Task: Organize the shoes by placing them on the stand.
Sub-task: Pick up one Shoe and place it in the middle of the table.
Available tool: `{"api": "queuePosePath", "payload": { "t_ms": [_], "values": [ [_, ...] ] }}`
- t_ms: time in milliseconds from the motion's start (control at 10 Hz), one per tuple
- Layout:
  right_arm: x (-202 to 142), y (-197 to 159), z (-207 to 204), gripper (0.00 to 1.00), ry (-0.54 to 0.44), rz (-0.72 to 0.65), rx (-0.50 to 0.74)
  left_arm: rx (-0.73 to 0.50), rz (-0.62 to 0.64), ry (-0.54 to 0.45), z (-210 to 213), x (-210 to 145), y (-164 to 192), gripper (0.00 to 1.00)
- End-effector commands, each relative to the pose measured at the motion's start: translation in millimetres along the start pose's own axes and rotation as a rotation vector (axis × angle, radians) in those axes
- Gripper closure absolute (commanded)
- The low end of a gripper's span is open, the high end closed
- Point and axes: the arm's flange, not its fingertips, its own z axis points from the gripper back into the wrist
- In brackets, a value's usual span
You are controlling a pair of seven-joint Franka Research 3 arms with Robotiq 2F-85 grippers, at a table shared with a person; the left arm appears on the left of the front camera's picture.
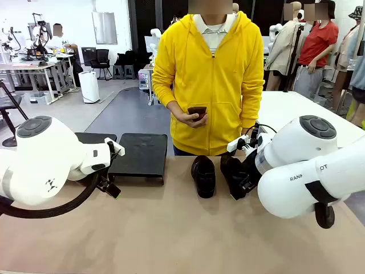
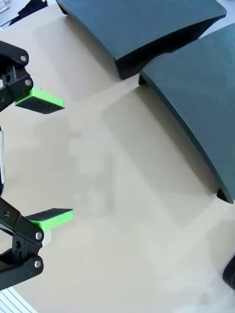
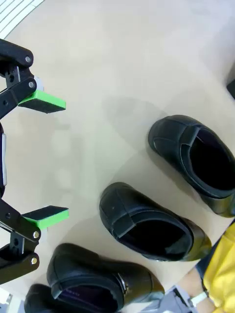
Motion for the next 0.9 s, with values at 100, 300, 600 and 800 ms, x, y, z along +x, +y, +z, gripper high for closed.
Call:
{"api": "queuePosePath", "payload": {
  "t_ms": [100,300,600,800],
  "values": [
    [0.0,0.0,0.0,0.0,0.0,0.0,0.0,0.0,0.0,-0.001,0.3,0.1,0.0,0.0],
    [0.0,0.0,0.0,0.0,0.0,0.0,0.0,0.0,0.0,-0.001,0.3,0.1,0.0,0.0],
    [0.0,0.0,0.0,0.0,0.0,0.0,0.0,0.0,0.0,-0.001,0.3,0.1,0.0,0.0],
    [0.0,0.0,0.0,0.0,0.0,0.0,0.0,0.0,0.0,-0.001,0.3,0.1,0.0,0.0]
  ]
}}
